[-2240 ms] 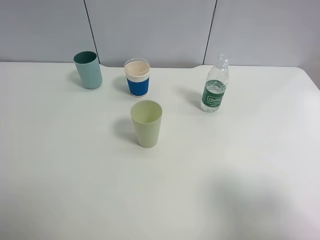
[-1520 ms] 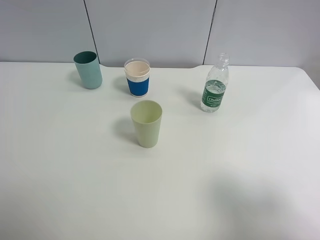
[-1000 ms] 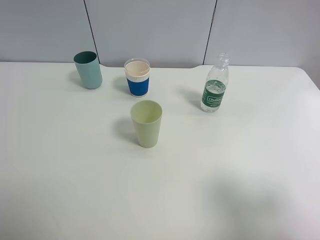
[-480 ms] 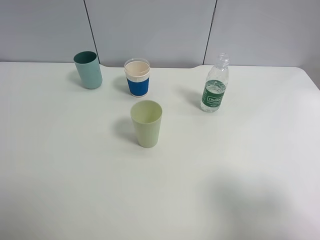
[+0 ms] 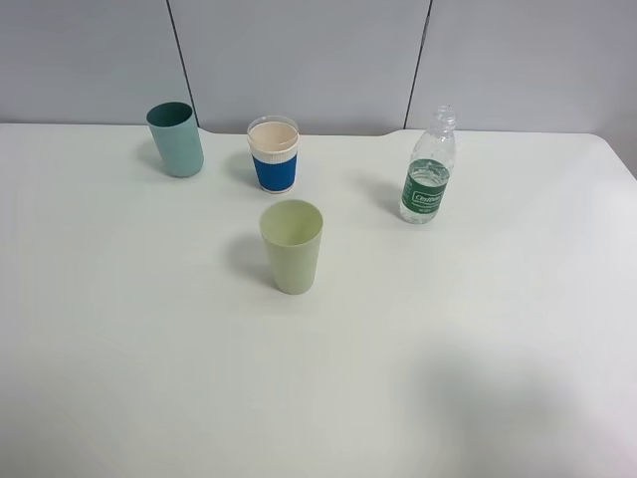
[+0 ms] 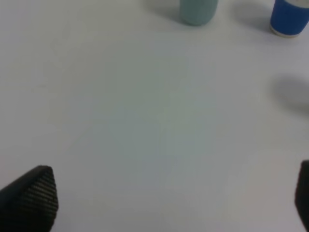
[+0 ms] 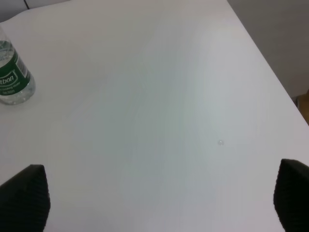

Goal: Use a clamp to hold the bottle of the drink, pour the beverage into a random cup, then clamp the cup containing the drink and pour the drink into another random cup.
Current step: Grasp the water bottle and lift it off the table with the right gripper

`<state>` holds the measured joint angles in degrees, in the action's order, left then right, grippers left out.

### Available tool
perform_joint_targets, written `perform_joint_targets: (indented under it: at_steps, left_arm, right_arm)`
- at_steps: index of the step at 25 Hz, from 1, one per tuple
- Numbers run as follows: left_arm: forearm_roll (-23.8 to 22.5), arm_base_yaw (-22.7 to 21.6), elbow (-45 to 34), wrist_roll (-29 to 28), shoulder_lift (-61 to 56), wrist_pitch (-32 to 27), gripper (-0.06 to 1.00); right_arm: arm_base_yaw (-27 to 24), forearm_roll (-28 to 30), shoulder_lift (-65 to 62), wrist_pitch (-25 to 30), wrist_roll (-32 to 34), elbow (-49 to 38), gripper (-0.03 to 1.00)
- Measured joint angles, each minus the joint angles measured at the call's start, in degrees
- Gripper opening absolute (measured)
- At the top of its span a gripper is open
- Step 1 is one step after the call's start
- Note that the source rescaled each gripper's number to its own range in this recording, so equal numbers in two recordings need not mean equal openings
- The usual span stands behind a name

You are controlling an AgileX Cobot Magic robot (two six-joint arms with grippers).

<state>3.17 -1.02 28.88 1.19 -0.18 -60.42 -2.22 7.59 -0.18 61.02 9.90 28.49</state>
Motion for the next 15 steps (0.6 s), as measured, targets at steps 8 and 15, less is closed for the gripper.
perform_joint_targets:
  at_steps: [8,15]
  left_arm:
    - [0.0,0.0,0.0,0.0,0.0,0.0,1.0]
    - [0.0,0.0,0.0,0.0,0.0,0.0,1.0]
  right_arm:
    - [0.0,0.0,0.0,0.0,0.0,0.0,1.0]
    - [0.0,0.0,0.0,0.0,0.0,0.0,1.0]
